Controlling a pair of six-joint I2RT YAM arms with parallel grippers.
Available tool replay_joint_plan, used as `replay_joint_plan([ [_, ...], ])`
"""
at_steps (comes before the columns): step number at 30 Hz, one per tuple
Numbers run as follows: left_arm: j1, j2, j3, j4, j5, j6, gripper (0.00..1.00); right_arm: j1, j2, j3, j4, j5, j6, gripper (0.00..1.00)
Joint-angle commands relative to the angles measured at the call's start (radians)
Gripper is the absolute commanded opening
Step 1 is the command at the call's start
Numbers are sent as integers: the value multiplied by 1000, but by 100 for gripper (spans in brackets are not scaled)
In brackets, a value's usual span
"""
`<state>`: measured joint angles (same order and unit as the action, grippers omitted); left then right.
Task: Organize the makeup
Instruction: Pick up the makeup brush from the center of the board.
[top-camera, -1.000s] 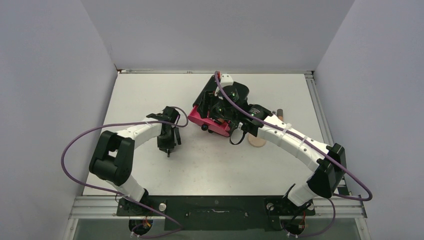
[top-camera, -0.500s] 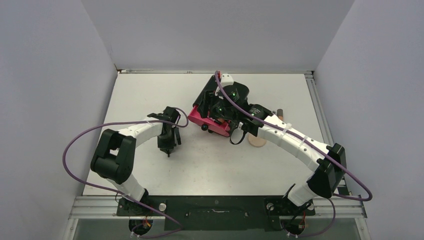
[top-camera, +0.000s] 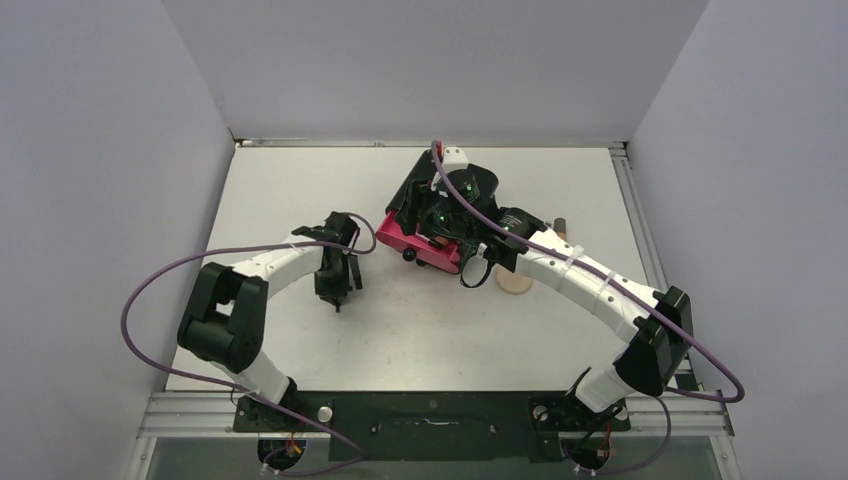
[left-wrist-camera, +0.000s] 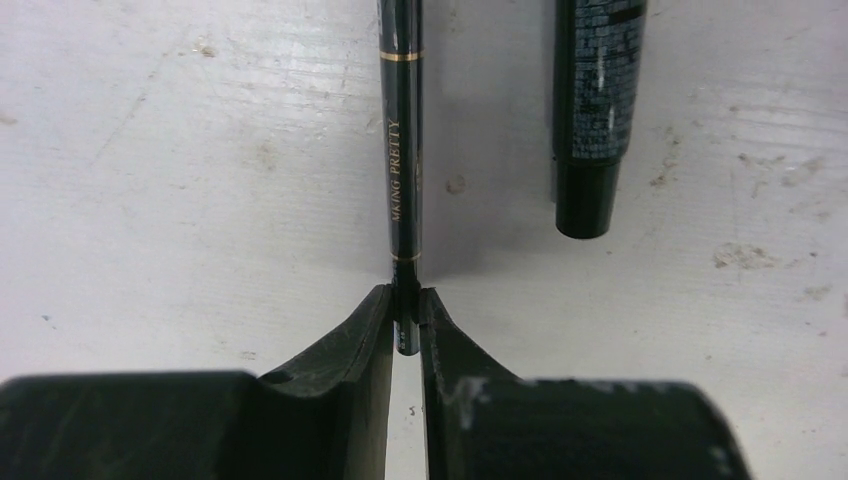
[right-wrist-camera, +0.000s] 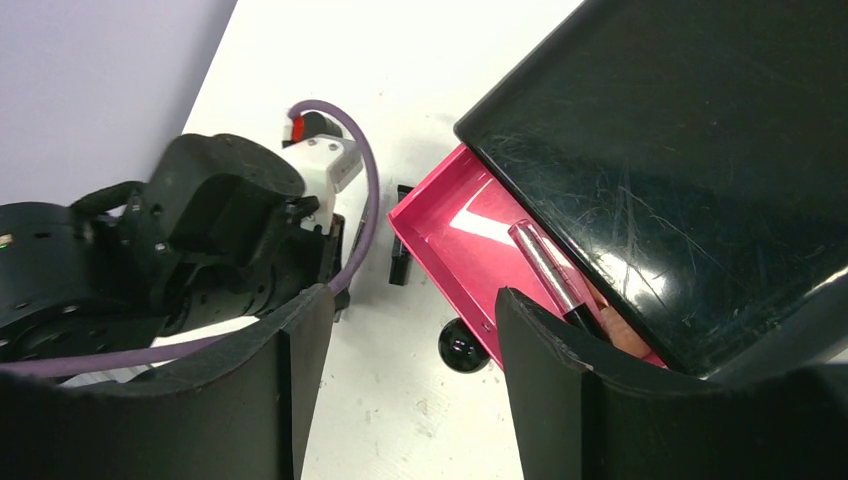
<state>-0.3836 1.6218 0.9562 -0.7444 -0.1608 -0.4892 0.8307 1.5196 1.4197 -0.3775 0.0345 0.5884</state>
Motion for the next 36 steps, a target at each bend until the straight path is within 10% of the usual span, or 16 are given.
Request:
replay_joint_plan([
  [1,-2,-137,-5,33,-47,-8,0,-11,-4,28,22,-21,1,58],
  [16,26,-522,-128,236,44,36,0,-75,-92,-96,153,-57,109,58],
  [36,179,-712,-283,686,800,-26,0,-117,-125,-194,361,-273,167,54],
])
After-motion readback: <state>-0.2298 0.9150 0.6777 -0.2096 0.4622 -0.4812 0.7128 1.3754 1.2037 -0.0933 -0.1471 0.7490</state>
